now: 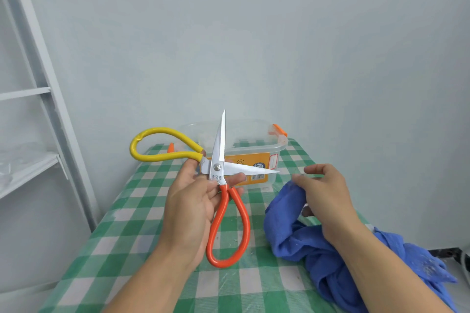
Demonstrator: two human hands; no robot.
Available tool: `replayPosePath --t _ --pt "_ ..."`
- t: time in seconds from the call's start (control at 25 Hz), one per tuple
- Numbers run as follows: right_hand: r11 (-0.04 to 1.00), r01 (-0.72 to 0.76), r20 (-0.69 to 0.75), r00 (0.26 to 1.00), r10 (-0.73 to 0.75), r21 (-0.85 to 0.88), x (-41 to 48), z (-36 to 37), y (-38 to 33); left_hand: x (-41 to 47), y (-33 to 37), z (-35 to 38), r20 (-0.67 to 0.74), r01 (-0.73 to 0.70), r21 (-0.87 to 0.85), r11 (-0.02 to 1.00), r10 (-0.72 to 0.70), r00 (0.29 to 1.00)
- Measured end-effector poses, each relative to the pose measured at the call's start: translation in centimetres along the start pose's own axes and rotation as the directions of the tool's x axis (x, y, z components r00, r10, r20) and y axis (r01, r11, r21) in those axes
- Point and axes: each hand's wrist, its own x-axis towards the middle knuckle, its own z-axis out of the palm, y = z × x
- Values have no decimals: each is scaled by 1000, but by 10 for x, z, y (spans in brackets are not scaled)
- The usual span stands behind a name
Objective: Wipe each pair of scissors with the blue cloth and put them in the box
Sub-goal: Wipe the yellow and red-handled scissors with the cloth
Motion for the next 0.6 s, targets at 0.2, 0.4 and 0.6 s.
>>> replayPosePath --t 0.2,0.4,0.6 --pt "882 346 130 938 -321 -319 -10 -12 -12 3 -2 -1 4 -1 1 1000 1 1000" --pt "630 528 749 650 132 -569 -23 -25 -27 8 -6 -8 56 -36 111 993 30 998" --pt "629 542 645 760 -83 -557 -15 -18 -21 9 -11 -10 93 -46 201 978 27 995"
